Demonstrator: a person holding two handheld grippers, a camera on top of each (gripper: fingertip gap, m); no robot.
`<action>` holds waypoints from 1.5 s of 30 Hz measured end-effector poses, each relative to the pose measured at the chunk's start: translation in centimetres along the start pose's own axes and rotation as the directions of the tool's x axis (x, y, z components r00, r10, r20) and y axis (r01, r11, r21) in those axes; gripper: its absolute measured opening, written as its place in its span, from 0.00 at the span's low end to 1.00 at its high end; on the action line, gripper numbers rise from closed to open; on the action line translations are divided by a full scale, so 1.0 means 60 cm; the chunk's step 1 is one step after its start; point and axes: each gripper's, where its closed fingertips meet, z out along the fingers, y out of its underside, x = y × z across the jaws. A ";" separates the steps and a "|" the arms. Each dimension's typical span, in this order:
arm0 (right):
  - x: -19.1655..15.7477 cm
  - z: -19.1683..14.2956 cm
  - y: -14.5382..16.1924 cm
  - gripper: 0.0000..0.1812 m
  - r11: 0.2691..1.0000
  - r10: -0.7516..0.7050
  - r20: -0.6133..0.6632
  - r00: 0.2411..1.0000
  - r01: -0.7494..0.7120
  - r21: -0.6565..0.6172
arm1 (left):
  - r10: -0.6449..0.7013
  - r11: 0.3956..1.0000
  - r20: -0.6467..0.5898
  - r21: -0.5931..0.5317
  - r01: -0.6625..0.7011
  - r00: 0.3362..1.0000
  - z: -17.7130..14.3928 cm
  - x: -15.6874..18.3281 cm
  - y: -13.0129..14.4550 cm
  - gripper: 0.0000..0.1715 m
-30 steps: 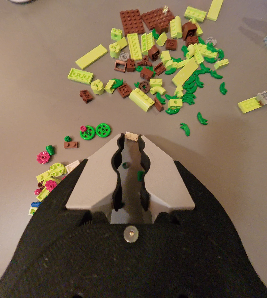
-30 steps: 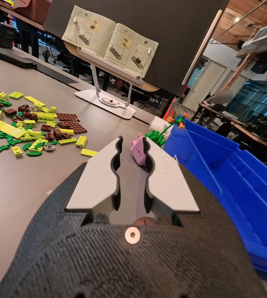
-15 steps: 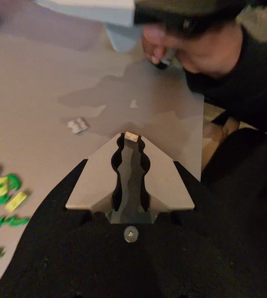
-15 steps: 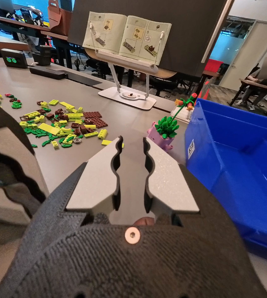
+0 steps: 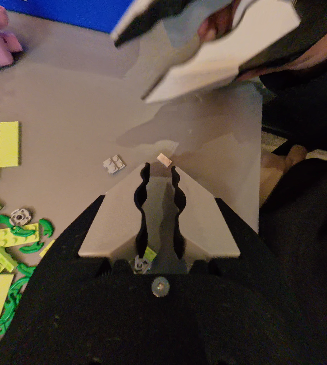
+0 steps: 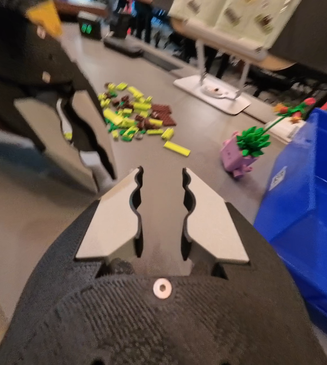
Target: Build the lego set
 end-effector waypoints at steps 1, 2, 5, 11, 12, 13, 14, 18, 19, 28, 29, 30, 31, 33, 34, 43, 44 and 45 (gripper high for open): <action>-0.008 -0.002 0.012 0.19 0.998 -0.030 0.027 0.999 0.031 -0.047 | -0.013 1.000 -0.007 0.020 0.013 1.000 -0.008 -0.002 -0.003 0.12; -0.017 -0.003 0.021 0.17 0.995 -0.058 0.044 0.997 0.062 -0.081 | -0.026 0.999 -0.011 0.034 0.026 1.000 -0.016 -0.006 -0.005 0.12; -0.054 0.001 0.041 0.20 0.984 -0.086 0.119 0.989 0.103 -0.146 | -0.042 0.999 0.021 0.034 0.041 0.999 -0.029 -0.031 -0.001 0.12; -0.088 0.015 0.073 0.22 0.961 -0.011 0.195 0.981 0.064 -0.269 | -0.030 1.000 0.056 -0.001 0.030 0.998 -0.029 -0.065 0.000 0.11; -0.093 0.014 0.076 0.19 0.958 -0.003 0.213 0.977 0.064 -0.280 | -0.027 1.000 0.058 -0.005 0.027 0.998 -0.028 -0.070 -0.001 0.12; -0.097 0.013 0.079 0.18 0.955 0.007 0.231 0.973 0.062 -0.289 | -0.025 1.000 0.056 -0.007 0.025 0.998 -0.026 -0.075 -0.003 0.12; -0.100 0.012 0.082 0.18 0.952 0.017 0.248 0.969 0.060 -0.299 | -0.022 1.000 0.050 -0.007 0.023 0.999 -0.024 -0.078 -0.005 0.13; -0.108 0.007 0.094 0.17 0.940 0.052 0.300 0.952 0.055 -0.337 | 0.000 1.000 -0.019 0.007 0.000 1.000 -0.011 -0.079 -0.015 0.19; -0.109 0.007 0.096 0.17 0.938 0.061 0.310 0.949 0.052 -0.344 | 0.002 1.000 -0.029 -0.004 -0.002 1.000 -0.007 -0.080 -0.013 0.19; -0.113 0.012 0.098 0.12 0.935 0.068 0.394 0.917 0.079 -0.345 | -0.006 0.999 -0.075 -0.045 0.003 0.997 0.010 -0.077 0.000 0.19; -0.114 0.012 0.097 0.11 0.936 0.064 0.404 0.912 0.086 -0.342 | 0.006 0.998 -0.072 -0.060 -0.011 0.997 0.012 -0.076 0.006 0.19; -0.116 0.012 0.097 0.09 0.936 0.061 0.414 0.908 0.092 -0.340 | 0.017 0.997 -0.072 -0.076 -0.022 0.997 0.013 -0.074 0.012 0.19; -0.117 0.013 0.097 0.08 0.936 0.058 0.422 0.905 0.097 -0.338 | 0.022 0.997 -0.072 -0.076 -0.028 0.997 0.012 -0.072 0.014 0.19; -0.118 0.014 0.096 0.08 0.937 0.052 0.431 0.901 0.106 -0.334 | 0.005 0.995 -0.095 -0.099 -0.015 0.995 0.006 -0.062 0.020 0.18; -0.118 0.015 0.096 0.07 0.937 0.050 0.431 0.901 0.107 -0.333 | -0.001 0.994 -0.102 -0.108 -0.010 0.995 0.002 -0.058 0.023 0.18; -0.069 0.050 0.069 0.07 0.963 0.052 0.359 0.932 0.049 -0.267 | 0.010 0.996 -0.048 -0.089 -0.014 0.999 -0.007 -0.073 0.019 0.16; -0.066 0.057 0.070 0.07 0.960 0.044 0.359 0.932 0.059 -0.273 | -0.001 0.997 -0.049 -0.081 -0.003 0.999 -0.005 -0.075 0.016 0.16; -0.066 0.063 0.070 0.07 0.958 0.036 0.363 0.931 0.071 -0.277 | -0.006 0.997 -0.046 -0.073 0.003 0.999 -0.003 -0.078 0.013 0.16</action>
